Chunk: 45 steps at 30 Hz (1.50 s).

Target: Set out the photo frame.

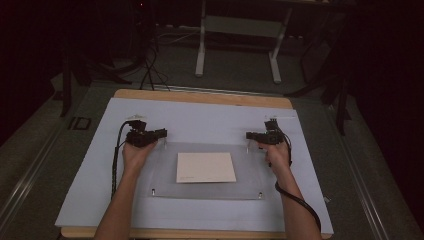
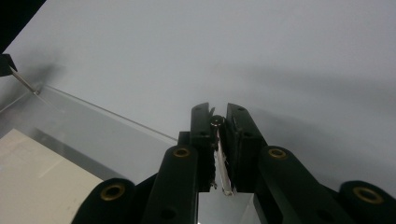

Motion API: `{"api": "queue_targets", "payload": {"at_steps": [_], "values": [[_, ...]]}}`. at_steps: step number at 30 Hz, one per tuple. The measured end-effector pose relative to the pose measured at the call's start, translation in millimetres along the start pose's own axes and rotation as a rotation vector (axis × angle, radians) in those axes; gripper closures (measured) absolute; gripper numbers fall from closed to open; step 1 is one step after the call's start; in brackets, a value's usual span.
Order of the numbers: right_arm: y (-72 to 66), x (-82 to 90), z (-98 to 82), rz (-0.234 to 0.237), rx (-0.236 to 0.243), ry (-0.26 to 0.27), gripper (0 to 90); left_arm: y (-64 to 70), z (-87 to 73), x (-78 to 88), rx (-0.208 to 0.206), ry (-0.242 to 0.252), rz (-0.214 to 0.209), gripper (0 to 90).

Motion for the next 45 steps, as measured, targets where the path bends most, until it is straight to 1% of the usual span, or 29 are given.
{"api": "queue_targets", "payload": {"at_steps": [3,5,7,8,9,10,11,14,15,16,18,19,20,22,25,27,29,31,34,38,39,40,41,42,45], "values": [[0.4,0.1,-0.1,0.007,-0.003,-0.003,82.3,-0.4,1.7,-2.7,-0.005,0.006,0.002,80.7],[0.7,-0.3,0.2,0.011,-0.008,0.0,82.3,-0.8,2.4,-3.1,-0.008,0.001,0.011,81.8],[1.7,-1.0,0.9,0.018,-0.02,0.001,82.2,-1.0,4.0,-4.3,-0.012,-0.01,0.029,82.8],[2.4,-1.8,1.6,0.024,-0.031,0.002,82.2,-1.8,5.7,-5.8,0.0,-0.015,0.034,83.4],[2.4,-1.8,1.6,0.024,-0.031,0.002,82.2,-1.8,5.7,-5.8,0.0,-0.015,0.034,83.5],[3.3,-3.1,2.4,0.028,-0.047,0.007,82.2,-4.1,6.0,-7.0,0.027,-0.004,0.021,83.4],[3.3,-3.1,2.4,0.028,-0.047,0.007,82.2,-4.1,6.0,-7.0,0.027,-0.004,0.021,83.4],[3.7,-4.7,4.0,0.024,-0.054,0.006,82.4,-7.6,6.4,-9.5,0.076,0.014,-0.006,83.1],[3.7,-4.7,4.0,0.024,-0.054,0.006,82.4,-8.3,6.5,-10.0,0.083,0.015,-0.009,83.1],[3.6,-5.0,4.3,0.022,-0.052,0.007,82.5,-9.3,7.0,-11.0,0.095,0.014,-0.011,83.1],[3.5,-5.8,5.4,0.006,-0.052,0.003,82.0,-9.7,8.6,-12.8,0.102,0.004,0.002,83.3],[2.7,-6.0,6.1,-0.014,-0.043,0.002,80.1,-10.1,9.3,-13.5,0.108,0.001,0.005,83.5],[1.7,-5.5,6.6,-0.055,-0.013,-0.002,76.5,-10.4,9.5,-13.9,0.114,0.001,0.007,83.6],[-0.9,-2.2,7.2,-0.094,0.027,-0.004,70.1,-11.5,10.0,-15.2,0.124,0.004,0.006,83.9],[-5.8,10.9,10.4,-0.158,0.094,0.012,64.2,-12.7,10.1,-16.5,0.133,0.009,0.004,84.1],[-8.7,20.3,13.8,-0.165,0.118,0.031,62.0,-12.9,10.3,-16.9,0.134,0.009,0.004,84.1],[-14.0,31.6,17.4,-0.152,0.136,0.051,60.6,-13.1,10.2,-16.7,0.133,0.009,0.0,84.1],[-20.8,42.4,19.0,-0.134,0.156,0.057,60.3,-13.3,10.0,-16.5,0.132,0.009,-0.004,84.1],[-33.8,57.0,18.5,-0.088,0.184,0.071,59.3,-13.6,10.0,-16.4,0.133,0.009,-0.006,84.1],[-54.0,74.7,13.1,-0.019,0.222,0.085,59.3,-14.4,10.0,-17.2,0.142,0.012,-0.011,84.0],[-60.6,79.3,10.3,0.013,0.233,0.081,60.1,-14.6,10.0,-17.4,0.142,0.013,-0.015,84.0],[-69.6,84.8,5.4,0.043,0.263,0.07,61.2,-14.9,10.1,-17.4,0.141,0.013,-0.017,84.1],[-69.6,84.8,5.4,0.043,0.263,0.07,61.2,-15.1,10.2,-17.5,0.141,0.011,-0.017,84.1],[-75.9,88.4,2.1,0.054,0.292,0.065,61.3,-15.1,10.2,-17.5,0.142,0.01,-0.017,84.1],[-88.5,95.9,-3.1,0.091,0.316,0.06,61.6,-15.1,10.6,-18.0,0.147,0.009,-0.015,84.1]]}}
Point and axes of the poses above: each handheld gripper's, and its own axes: x roughly backward along the jaws, z roughly out of its top, y roughly to its right, the point moved 6 cm from there along -x, roughly forward along the jaws, and after that the axes turned 5 degrees about -z, right-handed, at the moved point
